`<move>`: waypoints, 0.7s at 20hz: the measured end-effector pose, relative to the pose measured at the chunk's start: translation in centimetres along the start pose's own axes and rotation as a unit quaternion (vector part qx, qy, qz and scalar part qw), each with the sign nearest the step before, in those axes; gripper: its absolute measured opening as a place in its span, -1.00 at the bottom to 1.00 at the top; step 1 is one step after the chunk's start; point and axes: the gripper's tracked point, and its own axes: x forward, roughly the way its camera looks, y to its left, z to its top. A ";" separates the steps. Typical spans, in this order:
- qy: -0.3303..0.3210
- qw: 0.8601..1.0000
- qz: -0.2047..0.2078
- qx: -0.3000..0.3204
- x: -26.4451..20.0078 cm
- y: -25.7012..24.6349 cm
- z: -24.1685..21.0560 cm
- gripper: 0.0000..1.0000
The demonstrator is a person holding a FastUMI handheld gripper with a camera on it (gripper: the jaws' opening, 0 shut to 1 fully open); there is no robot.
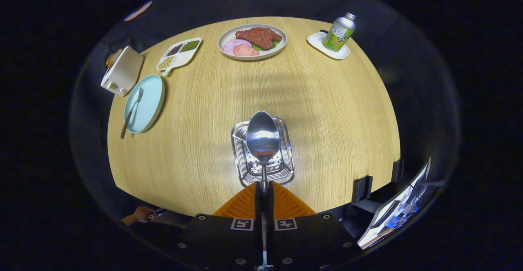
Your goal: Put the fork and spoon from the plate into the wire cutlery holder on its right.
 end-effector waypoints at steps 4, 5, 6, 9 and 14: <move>0.009 1.000 -0.012 -0.013 0.5 -0.8 0.2 -0.89; 0.011 1.000 -0.010 -0.008 0.5 -0.8 0.3 -0.88; 0.009 1.000 -0.008 -0.005 0.5 -1.0 0.6 -0.86; -0.010 1.000 -0.008 0.008 0.3 -1.4 2.0 -0.84; -0.088 0.995 -0.003 0.037 -1.5 -1.8 5.6 -0.84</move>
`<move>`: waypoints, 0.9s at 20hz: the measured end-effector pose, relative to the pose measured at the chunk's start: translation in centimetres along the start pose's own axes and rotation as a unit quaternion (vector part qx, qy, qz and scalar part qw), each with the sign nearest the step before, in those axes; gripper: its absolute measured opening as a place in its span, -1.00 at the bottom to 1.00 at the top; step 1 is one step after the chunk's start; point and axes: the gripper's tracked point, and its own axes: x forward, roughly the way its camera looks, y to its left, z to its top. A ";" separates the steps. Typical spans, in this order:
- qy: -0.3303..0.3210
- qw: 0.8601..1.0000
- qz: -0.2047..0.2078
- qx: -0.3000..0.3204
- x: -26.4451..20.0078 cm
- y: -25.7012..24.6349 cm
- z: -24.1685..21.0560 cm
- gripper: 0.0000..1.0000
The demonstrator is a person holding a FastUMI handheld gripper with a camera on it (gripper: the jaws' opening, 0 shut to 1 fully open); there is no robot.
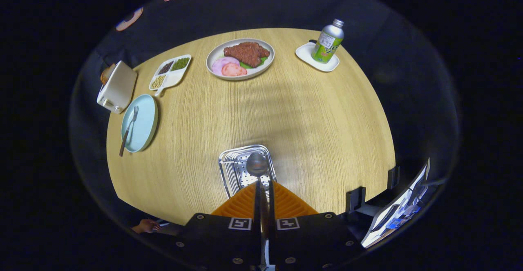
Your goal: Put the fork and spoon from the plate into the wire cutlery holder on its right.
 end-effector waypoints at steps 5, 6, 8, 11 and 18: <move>-0.181 0.983 0.018 0.023 -4.9 1.3 7.8 -0.61; -0.225 0.974 0.014 0.023 -6.4 1.5 9.5 -0.49; -0.309 0.951 0.009 0.025 -9.8 2.0 12.5 -0.16; -0.405 0.914 0.006 0.021 -14.9 3.5 15.2 0.19; -0.565 0.825 -0.002 0.034 -25.5 6.9 19.9 0.69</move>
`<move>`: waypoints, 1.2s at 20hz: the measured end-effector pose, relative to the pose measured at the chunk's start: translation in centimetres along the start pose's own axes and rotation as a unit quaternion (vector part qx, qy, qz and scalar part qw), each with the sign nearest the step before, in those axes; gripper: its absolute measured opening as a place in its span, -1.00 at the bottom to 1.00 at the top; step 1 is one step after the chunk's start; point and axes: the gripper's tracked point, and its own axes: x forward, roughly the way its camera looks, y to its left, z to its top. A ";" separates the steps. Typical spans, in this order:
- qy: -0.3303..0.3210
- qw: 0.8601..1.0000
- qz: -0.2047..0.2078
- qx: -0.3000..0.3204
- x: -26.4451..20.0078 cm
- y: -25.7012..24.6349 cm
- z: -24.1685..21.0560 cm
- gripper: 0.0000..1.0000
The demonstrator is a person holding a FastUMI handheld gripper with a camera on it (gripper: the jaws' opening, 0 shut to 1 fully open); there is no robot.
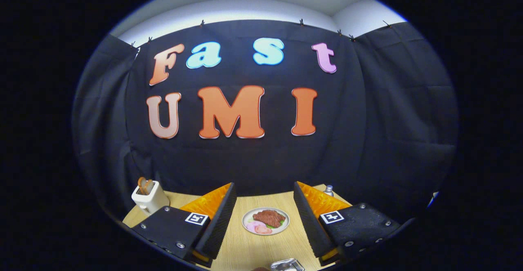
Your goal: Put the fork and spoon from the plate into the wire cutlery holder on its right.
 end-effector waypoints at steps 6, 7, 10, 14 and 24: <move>-0.005 1.000 0.030 -0.006 1.0 6.6 -0.7 0.75; 0.005 0.999 0.043 -0.007 1.2 8.4 -1.5 0.76; 0.028 0.997 0.073 -0.013 1.4 13.6 -3.5 0.78; 0.035 0.993 0.114 -0.019 1.4 20.6 -4.3 0.78; 0.178 0.965 0.185 -0.045 0.5 33.1 -14.7 0.78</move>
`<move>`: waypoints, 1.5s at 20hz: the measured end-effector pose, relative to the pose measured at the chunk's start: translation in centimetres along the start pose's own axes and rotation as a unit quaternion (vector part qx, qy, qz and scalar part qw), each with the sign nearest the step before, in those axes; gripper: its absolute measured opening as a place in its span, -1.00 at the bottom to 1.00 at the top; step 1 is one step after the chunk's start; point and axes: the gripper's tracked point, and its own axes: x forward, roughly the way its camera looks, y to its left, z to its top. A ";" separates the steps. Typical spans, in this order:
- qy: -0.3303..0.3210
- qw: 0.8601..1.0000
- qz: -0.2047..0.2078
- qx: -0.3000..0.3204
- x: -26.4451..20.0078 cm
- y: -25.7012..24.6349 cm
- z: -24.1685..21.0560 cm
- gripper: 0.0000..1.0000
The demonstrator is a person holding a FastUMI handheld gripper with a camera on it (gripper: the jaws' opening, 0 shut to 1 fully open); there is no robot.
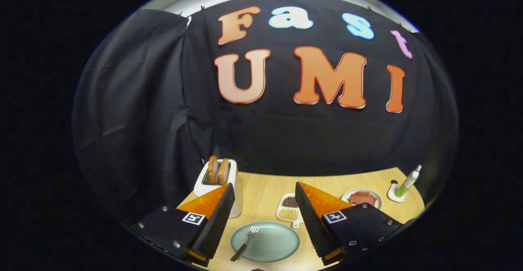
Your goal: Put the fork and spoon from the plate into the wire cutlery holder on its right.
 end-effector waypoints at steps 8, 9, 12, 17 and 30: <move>0.303 0.952 0.028 0.017 4.2 2.0 -16.3 0.80; 0.326 0.945 0.021 0.013 4.6 1.9 -17.5 0.79; 0.390 0.921 0.007 0.013 5.7 2.3 -21.9 0.68; 0.459 0.888 -0.009 0.032 6.4 3.0 -25.6 0.13; 0.468 0.878 -0.011 0.102 6.8 2.4 -26.4 -0.90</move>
